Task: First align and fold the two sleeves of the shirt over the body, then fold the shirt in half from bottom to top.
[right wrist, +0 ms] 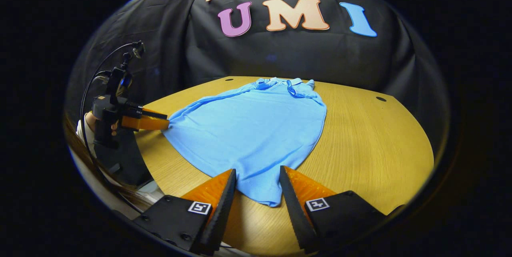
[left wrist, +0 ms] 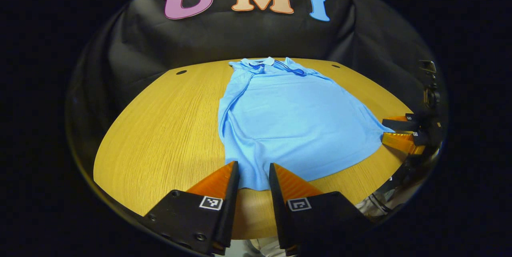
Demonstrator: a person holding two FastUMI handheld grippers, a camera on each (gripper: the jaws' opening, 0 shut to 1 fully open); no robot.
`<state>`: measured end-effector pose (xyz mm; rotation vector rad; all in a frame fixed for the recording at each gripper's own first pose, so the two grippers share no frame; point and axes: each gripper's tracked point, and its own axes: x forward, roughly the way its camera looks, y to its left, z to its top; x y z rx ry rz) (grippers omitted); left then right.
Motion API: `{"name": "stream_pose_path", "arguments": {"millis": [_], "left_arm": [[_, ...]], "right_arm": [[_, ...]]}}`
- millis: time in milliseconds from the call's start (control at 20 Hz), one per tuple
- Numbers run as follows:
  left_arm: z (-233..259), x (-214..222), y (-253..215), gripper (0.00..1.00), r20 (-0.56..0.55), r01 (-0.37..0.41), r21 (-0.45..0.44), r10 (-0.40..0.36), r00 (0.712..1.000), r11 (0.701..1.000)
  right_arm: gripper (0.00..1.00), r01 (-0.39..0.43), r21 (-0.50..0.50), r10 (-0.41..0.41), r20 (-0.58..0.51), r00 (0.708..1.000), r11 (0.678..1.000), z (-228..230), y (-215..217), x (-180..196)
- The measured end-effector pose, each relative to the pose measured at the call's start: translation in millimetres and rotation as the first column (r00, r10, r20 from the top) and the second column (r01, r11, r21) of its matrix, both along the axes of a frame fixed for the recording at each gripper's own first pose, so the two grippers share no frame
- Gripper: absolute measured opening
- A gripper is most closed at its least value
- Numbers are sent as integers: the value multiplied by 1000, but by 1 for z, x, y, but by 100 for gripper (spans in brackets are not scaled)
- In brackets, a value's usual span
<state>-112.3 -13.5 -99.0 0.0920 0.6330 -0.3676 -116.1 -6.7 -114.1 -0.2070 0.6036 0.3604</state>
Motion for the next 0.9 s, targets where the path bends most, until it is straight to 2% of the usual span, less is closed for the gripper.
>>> {"name": "stream_pose_path", "arguments": {"millis": [50,100,150,200,250,300,350,500,550,900], "left_arm": [[1,0,-2,41,3,-4,-9,4,1000,1000],[1,0,-5,23,17,-1,-11,1,1000,1000],[0,1,-5,17,27,10,6,-10,1000,1000],[2,1,-6,11,42,25,17,-25,999,1000],[1,1,-7,10,46,28,26,-30,998,999],[2,1,-6,8,50,31,21,-32,998,999],[2,2,-6,7,44,30,16,-31,999,999],[2,2,-6,6,40,23,-1,-23,999,1000],[3,4,-7,6,44,24,-5,-24,999,1000],[9,13,-10,3,44,-10,-91,14,999,996]], "right_arm": [[71,-13,11,13,-6,1000,1000,-2,3,0],[64,-16,17,16,-7,1000,1000,-2,6,-2],[48,-16,18,16,4,1000,1000,0,6,-1],[48,-15,16,15,4,1000,1000,0,6,-1],[48,-21,20,21,13,1000,1000,-1,7,2],[43,-23,35,24,-3,1000,999,-3,9,1],[14,-15,51,15,-4,1000,999,-2,11,1],[10,-9,58,9,-3,1000,998,-2,13,4],[3,-11,57,11,6,1000,998,-3,12,6],[3,7,69,-7,0,1000,998,-2,15,6]]}}
